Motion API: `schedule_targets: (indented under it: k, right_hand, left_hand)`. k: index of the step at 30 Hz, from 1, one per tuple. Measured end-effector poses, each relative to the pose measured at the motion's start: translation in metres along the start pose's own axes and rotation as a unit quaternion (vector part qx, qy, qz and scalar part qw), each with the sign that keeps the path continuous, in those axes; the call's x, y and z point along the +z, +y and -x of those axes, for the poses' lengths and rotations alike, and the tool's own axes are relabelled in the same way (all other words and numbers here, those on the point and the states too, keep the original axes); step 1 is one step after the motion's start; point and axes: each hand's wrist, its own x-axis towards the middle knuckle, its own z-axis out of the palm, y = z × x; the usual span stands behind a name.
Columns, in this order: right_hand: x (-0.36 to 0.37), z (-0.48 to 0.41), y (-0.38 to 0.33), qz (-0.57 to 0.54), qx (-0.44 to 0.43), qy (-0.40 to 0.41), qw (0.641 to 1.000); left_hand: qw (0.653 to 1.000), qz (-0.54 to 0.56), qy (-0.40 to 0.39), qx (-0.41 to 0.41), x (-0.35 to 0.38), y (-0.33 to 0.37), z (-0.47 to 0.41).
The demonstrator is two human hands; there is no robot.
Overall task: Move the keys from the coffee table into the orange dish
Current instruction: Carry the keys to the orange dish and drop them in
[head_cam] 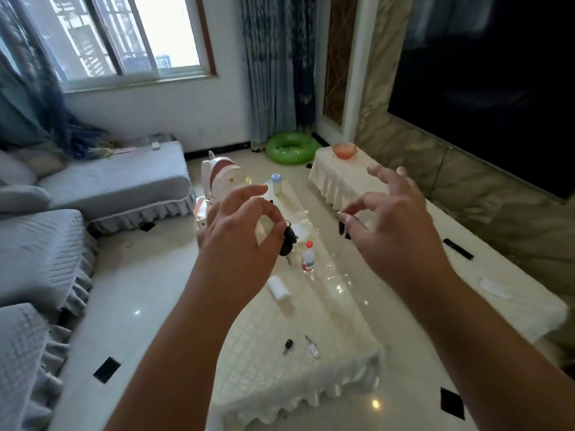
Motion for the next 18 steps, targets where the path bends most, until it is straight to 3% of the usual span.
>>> schedule_targets:
  k: [11, 18]
  right_hand:
    - [0.0, 0.094, -0.051, 0.02, 0.12, 0.066, 0.99]
    - [-0.042, 0.176, -0.038, 0.053, 0.219, 0.121, 0.967]
  left_hand:
    - [0.988, 0.046, -0.107, 0.1, -0.03, -0.04, 0.032]
    - [0.964, 0.092, -0.198, 0.154, -0.004, -0.003, 0.06]
